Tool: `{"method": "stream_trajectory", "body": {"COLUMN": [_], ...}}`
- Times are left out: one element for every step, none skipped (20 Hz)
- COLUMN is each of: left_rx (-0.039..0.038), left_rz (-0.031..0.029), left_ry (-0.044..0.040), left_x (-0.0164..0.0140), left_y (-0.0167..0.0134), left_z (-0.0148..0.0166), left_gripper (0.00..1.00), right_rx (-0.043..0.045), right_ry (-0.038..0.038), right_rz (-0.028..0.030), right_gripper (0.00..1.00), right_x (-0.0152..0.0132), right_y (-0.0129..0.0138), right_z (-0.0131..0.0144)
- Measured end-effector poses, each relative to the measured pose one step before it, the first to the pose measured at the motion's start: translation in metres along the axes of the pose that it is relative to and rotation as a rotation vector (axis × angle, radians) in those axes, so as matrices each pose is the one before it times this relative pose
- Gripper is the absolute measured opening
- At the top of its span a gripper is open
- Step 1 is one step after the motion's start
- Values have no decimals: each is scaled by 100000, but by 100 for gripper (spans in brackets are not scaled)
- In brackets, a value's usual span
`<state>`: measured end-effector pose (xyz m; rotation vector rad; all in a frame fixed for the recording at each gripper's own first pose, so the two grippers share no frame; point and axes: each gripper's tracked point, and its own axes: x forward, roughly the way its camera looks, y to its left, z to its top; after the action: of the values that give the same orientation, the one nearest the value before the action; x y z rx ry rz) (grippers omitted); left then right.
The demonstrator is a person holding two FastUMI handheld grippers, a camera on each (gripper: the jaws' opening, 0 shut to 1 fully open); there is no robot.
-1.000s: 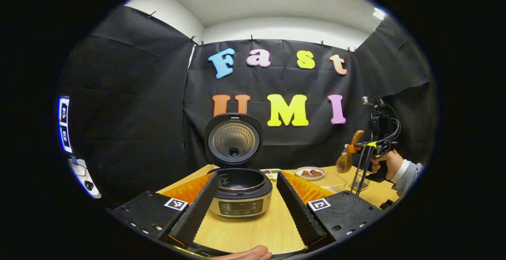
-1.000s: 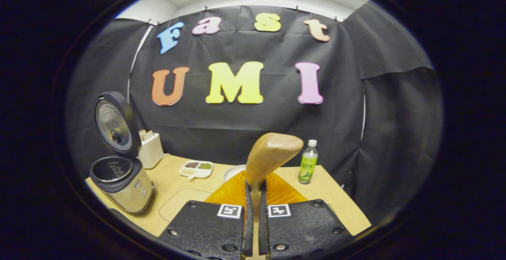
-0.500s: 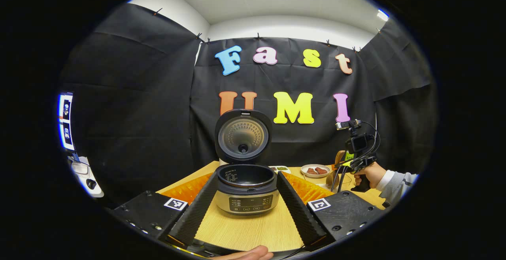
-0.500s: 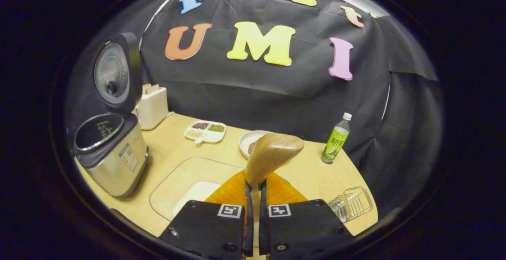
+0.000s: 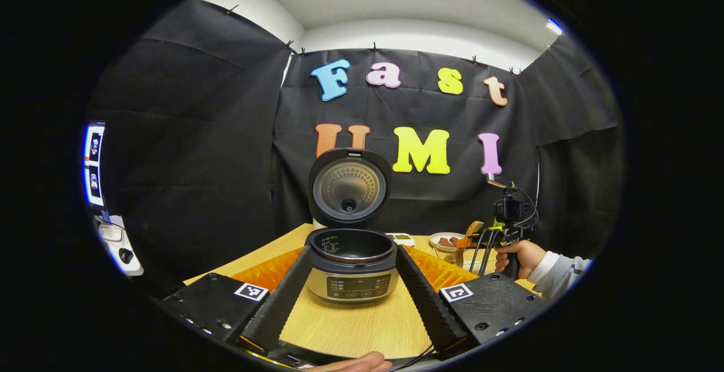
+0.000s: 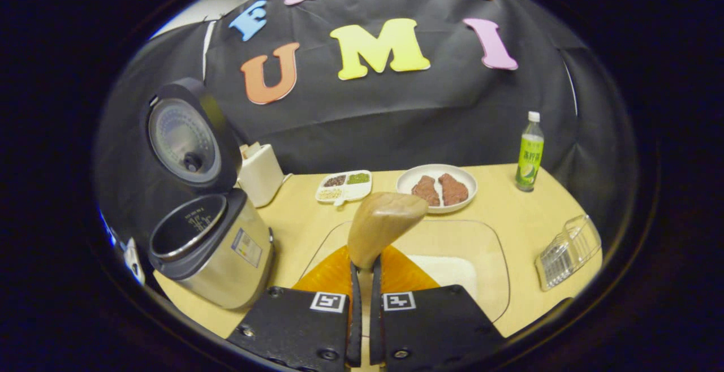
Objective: Close the left gripper, press the button to open the rice cooker; take a wooden spoon from the chopstick holder with the right hand, scoop a spoonful of rice and pour it into the rice cooker, then put the wooden spoon back into the chopstick holder.
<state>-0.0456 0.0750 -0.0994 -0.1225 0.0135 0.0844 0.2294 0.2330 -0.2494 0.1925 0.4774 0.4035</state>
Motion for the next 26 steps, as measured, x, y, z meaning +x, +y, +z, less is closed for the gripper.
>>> {"method": "stream_trajectory", "body": {"left_rx": [36, -218, -210, -133, -115, -48, 77, 386, 841, 972, 446, -275, -554, -666, -371, -16, 117, 272, 479, 542, 448, 324, 239, 235, 392, 490], "left_rz": [-147, -87, -76, 61, 283, 133, -146, -196, 229, 625, 690, 406, -387, -572, -558, -939, -887, -464, -128, 75, 189, -4, 9, -19, -93, -64], "left_ry": [-146, -71, -255, -200, 51, 275, 534, 1076, 1102, 783, 556, 722, 703, 497, 351, -80, -31, -78, -22, -18, 113, 407, 601, 394, 370, 316], "left_x": [-159, -70, -46, -73, 70, -44, 47, -7, 108, 178, 46, 147, 98, -57, -105, 44, -83, -46, 11, -47, 65, -6, 1, -48, -29, -60], "left_y": [-18, 5, 46, 130, 87, 48, -2, -169, 30, 220, 118, 114, -115, -121, -145, -124, -168, 97, 41, 59, 60, 25, 43, 1, 20, 53], "left_z": [128, 113, 66, 86, 54, -115, -106, -299, -281, -140, -128, -147, -220, -150, -17, 54, 53, -29, -95, 6, -63, -130, -212, -123, -82, -41], "left_gripper": [95, 95, 95, 95, 95, 95, 95, 95, 95, 95, 95, 95, 95, 95, 95, 95, 95, 95, 95, 95, 95, 95, 95, 95, 95, 95], "right_rx": [3843, 5414, 5488, 4623, 2040, 1135, 838, 1273, 1610, 2242, 2072, 1627, 1494, 1459, 1669, 2117, 2847, 3625, 3730, 3067, 2615, 1573, 1189, 1609, 2236, 3582], "right_ry": [270, -126, -68, -862, -1529, -1846, -1954, -1668, -1302, -1021, -840, -638, -529, -571, -523, -990, -1110, -1027, -524, -762, -1126, -1291, -1224, -1693, -692, 573], "right_rz": [46, 433, 448, 939, 247, -357, -557, 171, 740, 1108, 961, 295, -184, -128, 236, 275, 338, 138, 196, 574, 607, 709, 621, 1013, 1180, 1772], "right_gripper": [11, 11, 11, 11, 11, 11, 11, 11, 11, 11, 11, 11, 11, 11, 11, 11, 11, 11, 11, 11, 13, 10, 11, 11, 11, 10], "right_x": [20, -202, -197, -117, -117, -209, -272, -262, -283, -281, -211, -257, -114, -171, -215, -247, -319, -394, -222, -241, -274, -298, -523, -368, -465, -478], "right_y": [-380, -559, -452, -285, -386, -402, -371, -225, 32, 22, -29, -58, -164, -180, -45, -90, -53, -86, -51, 102, 224, 370, 444, 628, 744, 859], "right_z": [-28, 151, 95, 203, 376, 441, 503, 477, 298, 346, 378, 264, 117, 164, 106, 303, 276, 371, 198, 222, 226, 282, 54, 251, 369, 52]}}
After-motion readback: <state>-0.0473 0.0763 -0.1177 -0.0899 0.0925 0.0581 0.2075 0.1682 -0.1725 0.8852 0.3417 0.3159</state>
